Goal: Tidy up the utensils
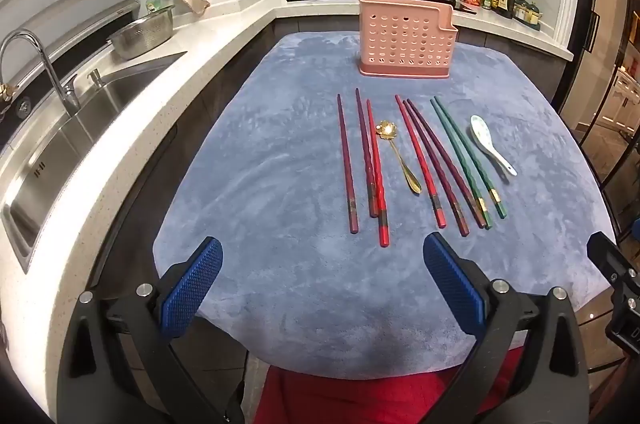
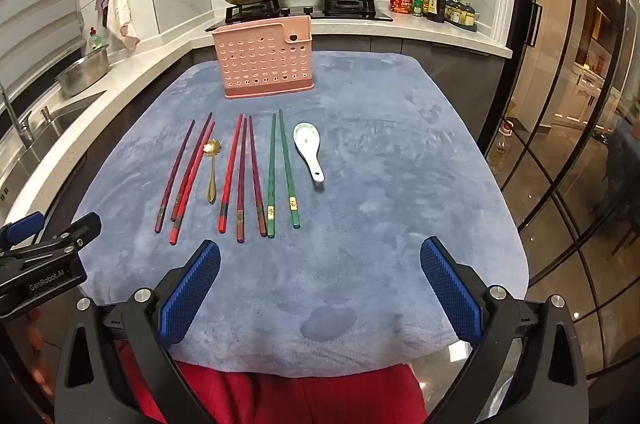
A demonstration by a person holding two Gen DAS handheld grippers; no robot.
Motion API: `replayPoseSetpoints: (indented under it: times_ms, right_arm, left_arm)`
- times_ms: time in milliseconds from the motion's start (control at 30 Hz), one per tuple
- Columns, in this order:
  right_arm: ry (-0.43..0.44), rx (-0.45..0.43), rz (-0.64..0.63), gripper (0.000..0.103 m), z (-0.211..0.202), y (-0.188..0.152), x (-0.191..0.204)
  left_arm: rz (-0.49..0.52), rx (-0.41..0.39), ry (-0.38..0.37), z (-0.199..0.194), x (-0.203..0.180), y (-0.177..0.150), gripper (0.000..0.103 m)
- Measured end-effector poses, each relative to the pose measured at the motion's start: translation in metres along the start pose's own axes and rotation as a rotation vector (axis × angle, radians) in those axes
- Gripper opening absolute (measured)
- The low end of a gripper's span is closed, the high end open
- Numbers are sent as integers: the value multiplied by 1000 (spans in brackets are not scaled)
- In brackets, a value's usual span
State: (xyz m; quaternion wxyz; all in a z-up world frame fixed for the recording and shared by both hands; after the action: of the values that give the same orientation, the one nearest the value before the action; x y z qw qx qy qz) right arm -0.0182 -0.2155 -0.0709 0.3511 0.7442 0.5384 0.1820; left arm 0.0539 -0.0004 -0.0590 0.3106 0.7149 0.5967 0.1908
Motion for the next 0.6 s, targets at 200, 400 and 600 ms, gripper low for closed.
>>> replayPoseSetpoints:
  times_ms: [200,400,600]
  right_arm:
    - [1,1,1,96,0,0,1]
    - [1,2,1,96,-1,0,2]
    - [-1,0,-2,96,-2,0,2]
  left_arm:
    - [-18,7,-17,2,4,0,96]
    - [7,-3,7,0,0,0,96]
    - [2,-4,6,-3,1,2,96]
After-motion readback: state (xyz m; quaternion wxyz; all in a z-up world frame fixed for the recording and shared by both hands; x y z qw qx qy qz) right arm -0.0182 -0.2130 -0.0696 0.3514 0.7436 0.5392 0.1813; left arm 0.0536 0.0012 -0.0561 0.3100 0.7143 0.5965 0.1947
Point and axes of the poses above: each gripper's, at about its wrist camera, not at the fingertips, and z roughly the way its jaws point, x to its left, y to its top, the point moved 8 cm from there along z, roughly the way its jaws point, and after that the axes turned 12 degrees about -y, right-handed, at the moved point
